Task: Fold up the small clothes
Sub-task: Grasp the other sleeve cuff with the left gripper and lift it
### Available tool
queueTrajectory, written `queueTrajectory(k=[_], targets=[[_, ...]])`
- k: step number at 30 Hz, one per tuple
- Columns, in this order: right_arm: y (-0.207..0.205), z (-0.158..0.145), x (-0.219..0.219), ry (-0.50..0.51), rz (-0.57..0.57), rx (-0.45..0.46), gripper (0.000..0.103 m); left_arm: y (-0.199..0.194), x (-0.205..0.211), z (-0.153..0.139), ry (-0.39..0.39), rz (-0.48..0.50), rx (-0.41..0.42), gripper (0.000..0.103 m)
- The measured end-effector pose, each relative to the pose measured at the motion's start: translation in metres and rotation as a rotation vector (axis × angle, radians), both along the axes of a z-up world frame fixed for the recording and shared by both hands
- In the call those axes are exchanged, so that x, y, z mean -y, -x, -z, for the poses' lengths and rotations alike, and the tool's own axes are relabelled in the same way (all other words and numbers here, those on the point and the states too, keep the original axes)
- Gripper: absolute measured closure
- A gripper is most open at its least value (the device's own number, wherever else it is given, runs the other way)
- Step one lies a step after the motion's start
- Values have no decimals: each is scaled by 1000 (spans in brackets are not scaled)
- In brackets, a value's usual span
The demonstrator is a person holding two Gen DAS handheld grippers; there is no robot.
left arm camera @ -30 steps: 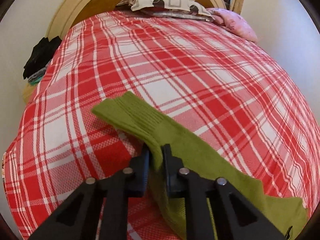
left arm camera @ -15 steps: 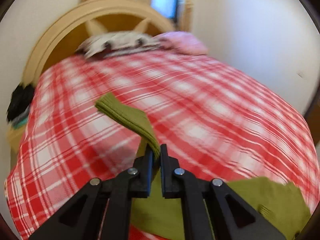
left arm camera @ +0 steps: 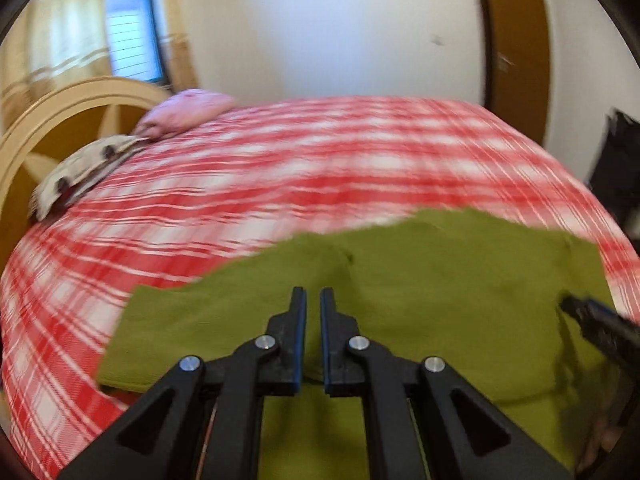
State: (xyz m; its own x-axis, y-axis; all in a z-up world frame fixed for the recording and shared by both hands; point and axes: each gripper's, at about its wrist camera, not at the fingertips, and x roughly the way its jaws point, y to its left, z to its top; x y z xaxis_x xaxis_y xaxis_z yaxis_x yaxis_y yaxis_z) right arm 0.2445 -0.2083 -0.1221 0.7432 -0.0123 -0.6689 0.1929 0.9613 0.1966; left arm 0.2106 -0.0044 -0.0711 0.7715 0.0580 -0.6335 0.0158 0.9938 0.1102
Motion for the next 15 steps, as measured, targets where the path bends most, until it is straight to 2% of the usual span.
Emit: queueTrajectory(k=[3, 8, 15], targets=[[0, 0, 0, 0, 0, 0, 48, 1, 19, 11, -12, 43, -45, 96], [0, 0, -1, 8, 1, -4, 48, -1, 14, 26, 17, 22, -122, 96], [-3, -6, -11, 67, 5, -30, 48, 12, -2, 25, 43, -16, -131, 96]])
